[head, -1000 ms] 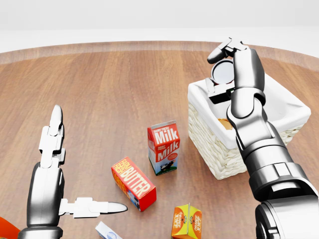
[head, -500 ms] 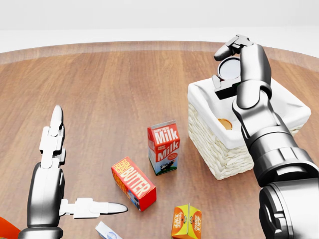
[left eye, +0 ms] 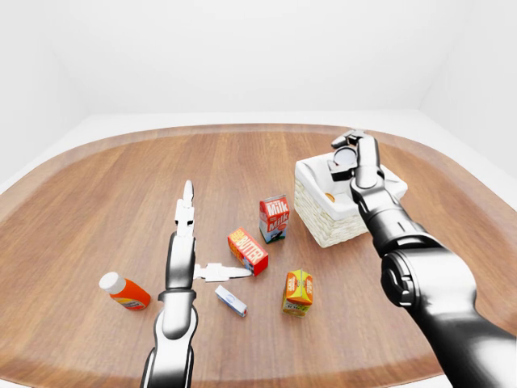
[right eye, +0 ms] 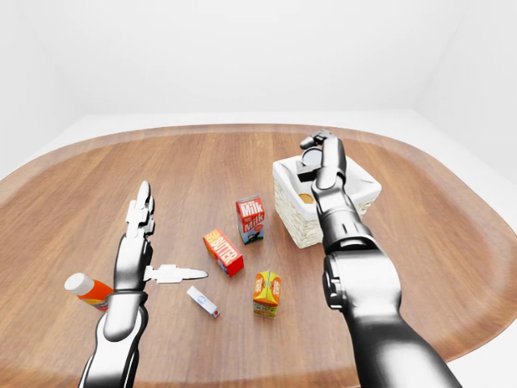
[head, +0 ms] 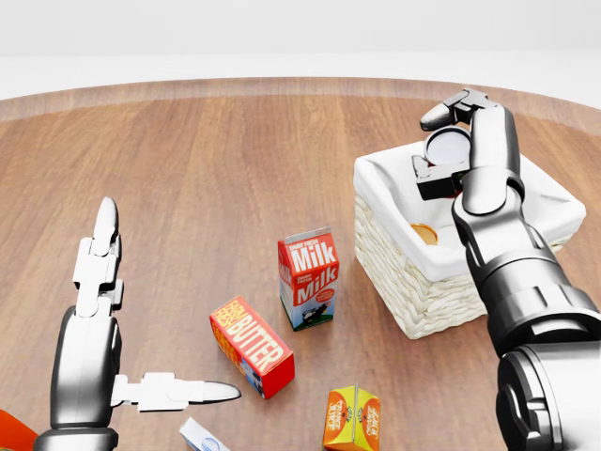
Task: Pick up the alphabet soup and the tomato sauce, and put them in the basket.
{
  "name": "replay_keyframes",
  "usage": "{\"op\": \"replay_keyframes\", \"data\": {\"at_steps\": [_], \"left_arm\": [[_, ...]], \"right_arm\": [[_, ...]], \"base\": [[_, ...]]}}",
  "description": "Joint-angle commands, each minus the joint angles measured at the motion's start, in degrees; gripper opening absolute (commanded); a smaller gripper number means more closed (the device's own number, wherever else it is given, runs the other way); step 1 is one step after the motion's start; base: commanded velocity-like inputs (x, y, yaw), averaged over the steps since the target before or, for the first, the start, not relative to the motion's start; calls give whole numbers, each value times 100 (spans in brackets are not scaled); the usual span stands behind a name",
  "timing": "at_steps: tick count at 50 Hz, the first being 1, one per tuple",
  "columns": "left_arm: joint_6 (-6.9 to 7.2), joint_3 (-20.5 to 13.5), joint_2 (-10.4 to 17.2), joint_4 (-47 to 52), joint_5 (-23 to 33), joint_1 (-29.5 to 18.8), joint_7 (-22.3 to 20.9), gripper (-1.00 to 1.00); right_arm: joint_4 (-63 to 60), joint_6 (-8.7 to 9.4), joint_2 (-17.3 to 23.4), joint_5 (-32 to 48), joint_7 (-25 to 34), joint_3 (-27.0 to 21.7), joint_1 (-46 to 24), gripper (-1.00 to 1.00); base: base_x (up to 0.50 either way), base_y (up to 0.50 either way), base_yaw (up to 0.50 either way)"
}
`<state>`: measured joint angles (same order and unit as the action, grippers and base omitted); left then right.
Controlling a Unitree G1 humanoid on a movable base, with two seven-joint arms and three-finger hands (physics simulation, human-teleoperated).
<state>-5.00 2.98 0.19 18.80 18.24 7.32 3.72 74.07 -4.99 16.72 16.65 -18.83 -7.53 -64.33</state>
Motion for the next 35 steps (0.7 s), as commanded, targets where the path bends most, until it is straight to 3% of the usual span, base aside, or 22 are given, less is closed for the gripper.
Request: {"op": "replay_keyframes", "data": {"at_steps": [1,35], "left_arm": [[0,3,24,77,63,46,16,100],[0,5,26,51,70,52,13,100]], "right_arm": [[71,-1,66,-78,-227,-60,92,-100],[133,-1,-36,28,-318,-63,323,-100]], "base": [[0,0,0],[0,0,0]]}}
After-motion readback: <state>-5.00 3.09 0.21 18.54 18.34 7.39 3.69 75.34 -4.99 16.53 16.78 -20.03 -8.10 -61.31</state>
